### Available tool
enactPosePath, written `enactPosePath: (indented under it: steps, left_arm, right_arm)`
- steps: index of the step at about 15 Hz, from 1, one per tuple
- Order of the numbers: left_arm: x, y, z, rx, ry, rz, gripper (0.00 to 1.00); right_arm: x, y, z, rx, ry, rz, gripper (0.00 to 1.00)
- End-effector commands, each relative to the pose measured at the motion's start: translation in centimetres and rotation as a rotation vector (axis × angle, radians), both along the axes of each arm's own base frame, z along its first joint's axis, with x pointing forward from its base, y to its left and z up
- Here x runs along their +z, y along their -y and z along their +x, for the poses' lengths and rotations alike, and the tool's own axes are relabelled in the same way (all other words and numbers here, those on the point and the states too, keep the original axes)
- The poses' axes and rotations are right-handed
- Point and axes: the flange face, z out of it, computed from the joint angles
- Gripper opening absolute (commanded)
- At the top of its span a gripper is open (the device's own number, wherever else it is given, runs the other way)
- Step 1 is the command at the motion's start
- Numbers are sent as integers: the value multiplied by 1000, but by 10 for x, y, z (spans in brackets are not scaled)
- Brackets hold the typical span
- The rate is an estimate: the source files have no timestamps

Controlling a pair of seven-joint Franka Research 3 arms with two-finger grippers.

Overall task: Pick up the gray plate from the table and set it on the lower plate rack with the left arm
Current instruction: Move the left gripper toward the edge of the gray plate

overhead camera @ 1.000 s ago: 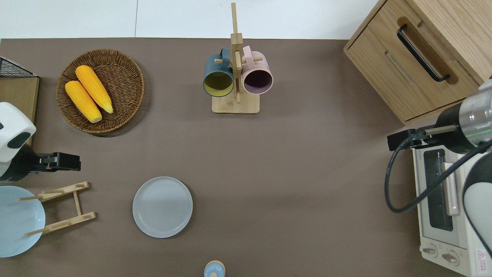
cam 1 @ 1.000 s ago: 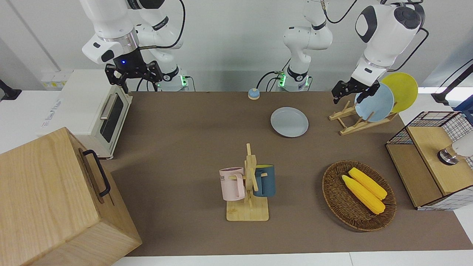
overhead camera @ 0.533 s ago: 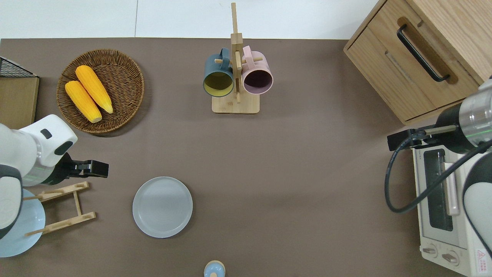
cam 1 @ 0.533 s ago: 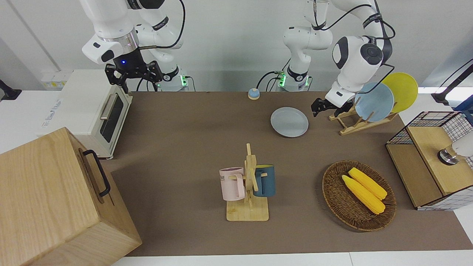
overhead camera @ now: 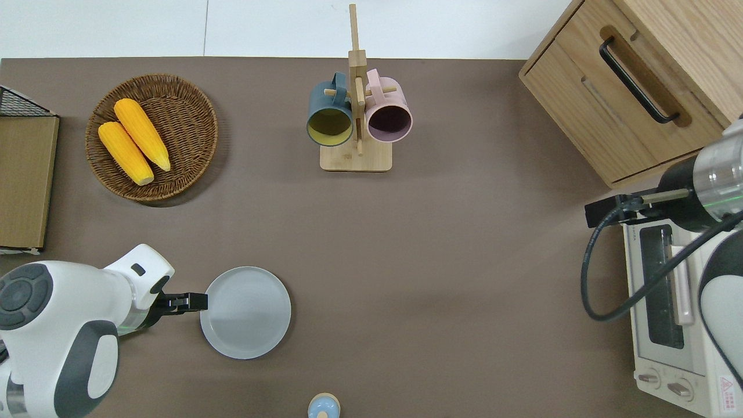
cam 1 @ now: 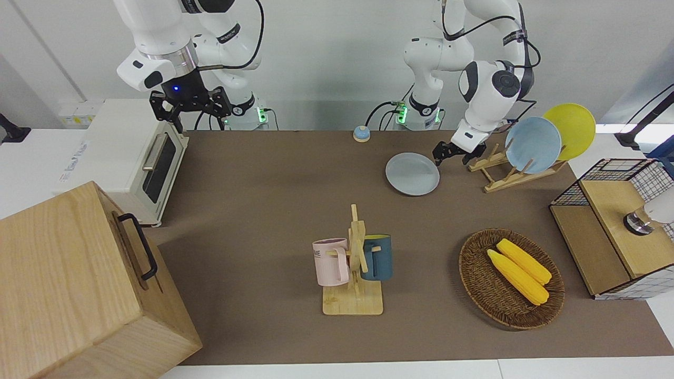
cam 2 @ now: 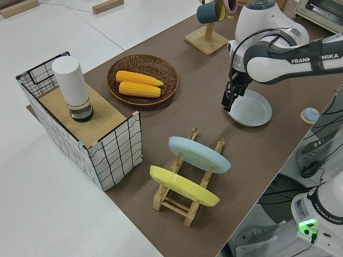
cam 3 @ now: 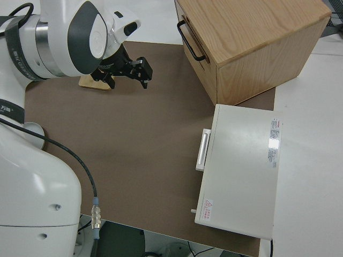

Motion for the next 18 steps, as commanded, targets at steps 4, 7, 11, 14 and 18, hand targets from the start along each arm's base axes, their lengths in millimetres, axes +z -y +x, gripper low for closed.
enactPosePath:
  steps: [4,7,11,14,18]
  left_arm:
    - [-23,10,-27,71,6,-4,987]
    - [-45,10,-22,77,-18,1,985]
    - [-57,13,-23,71,-48,8,985]
    - [-69,13,-22,70,-67,14,983]
    - [-84,14,-20,71,-77,20,979]
  right_arm:
    - [4,2,-2,-17,-4,-3,983]
    - [4,2,-2,-17,-4,-3,983]
    - [4,2,-2,-17,-4,-5,983]
    - [4,2,-2,-17,-4,-5,983]
    - [4,2,-2,-17,-4,-3,983]
